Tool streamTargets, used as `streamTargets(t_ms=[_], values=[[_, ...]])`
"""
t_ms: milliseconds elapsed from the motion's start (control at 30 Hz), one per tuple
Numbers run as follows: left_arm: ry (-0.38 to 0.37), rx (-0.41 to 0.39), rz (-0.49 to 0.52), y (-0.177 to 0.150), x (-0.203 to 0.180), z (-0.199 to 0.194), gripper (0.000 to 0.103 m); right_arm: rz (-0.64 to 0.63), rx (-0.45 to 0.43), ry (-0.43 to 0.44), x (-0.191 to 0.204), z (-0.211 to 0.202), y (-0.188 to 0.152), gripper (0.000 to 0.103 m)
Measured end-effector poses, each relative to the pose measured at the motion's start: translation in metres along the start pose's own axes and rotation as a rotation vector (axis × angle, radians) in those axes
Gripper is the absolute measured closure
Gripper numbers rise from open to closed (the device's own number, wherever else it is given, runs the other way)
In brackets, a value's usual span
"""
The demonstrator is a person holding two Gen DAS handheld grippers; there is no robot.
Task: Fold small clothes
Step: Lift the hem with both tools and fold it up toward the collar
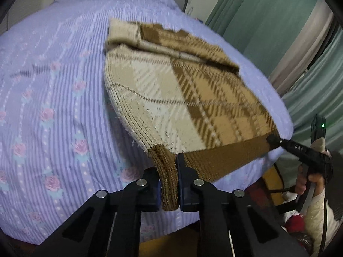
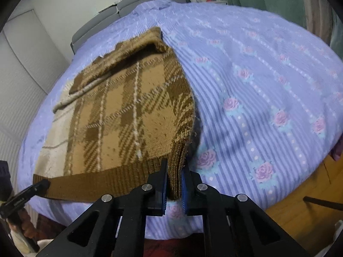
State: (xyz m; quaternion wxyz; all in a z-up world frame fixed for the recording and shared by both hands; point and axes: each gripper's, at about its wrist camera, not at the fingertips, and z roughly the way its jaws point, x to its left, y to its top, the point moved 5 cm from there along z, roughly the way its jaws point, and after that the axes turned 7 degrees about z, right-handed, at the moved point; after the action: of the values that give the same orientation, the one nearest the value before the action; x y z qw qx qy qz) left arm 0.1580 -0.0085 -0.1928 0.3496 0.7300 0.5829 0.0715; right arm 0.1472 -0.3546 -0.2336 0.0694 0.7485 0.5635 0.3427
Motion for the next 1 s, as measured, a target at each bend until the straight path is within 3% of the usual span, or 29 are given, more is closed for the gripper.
streamTargets(t_ms=[200,500,767,1000], values=[[-0.059,-0.116,-0.069,0.032,-0.008,-0.038,0.091,0.064,-0.078,0.135,0.026,-0.046,0.019,0.092],[0.016,-0.243,-0.116,0.094,0.001,-0.073,0.092,0.153,-0.228,0.278,0.06,-0.081,0.074,0.092],[0.118,-0.326,-0.171,0.158,0.024,-0.074,0.092,0.226,-0.394,0.271,0.08,-0.083,0.15,0.092],[0.18,-0.292,-0.254,0.22,0.061,-0.04,0.092,0.237,-0.411,0.238,0.102,-0.046,0.218,0.092]])
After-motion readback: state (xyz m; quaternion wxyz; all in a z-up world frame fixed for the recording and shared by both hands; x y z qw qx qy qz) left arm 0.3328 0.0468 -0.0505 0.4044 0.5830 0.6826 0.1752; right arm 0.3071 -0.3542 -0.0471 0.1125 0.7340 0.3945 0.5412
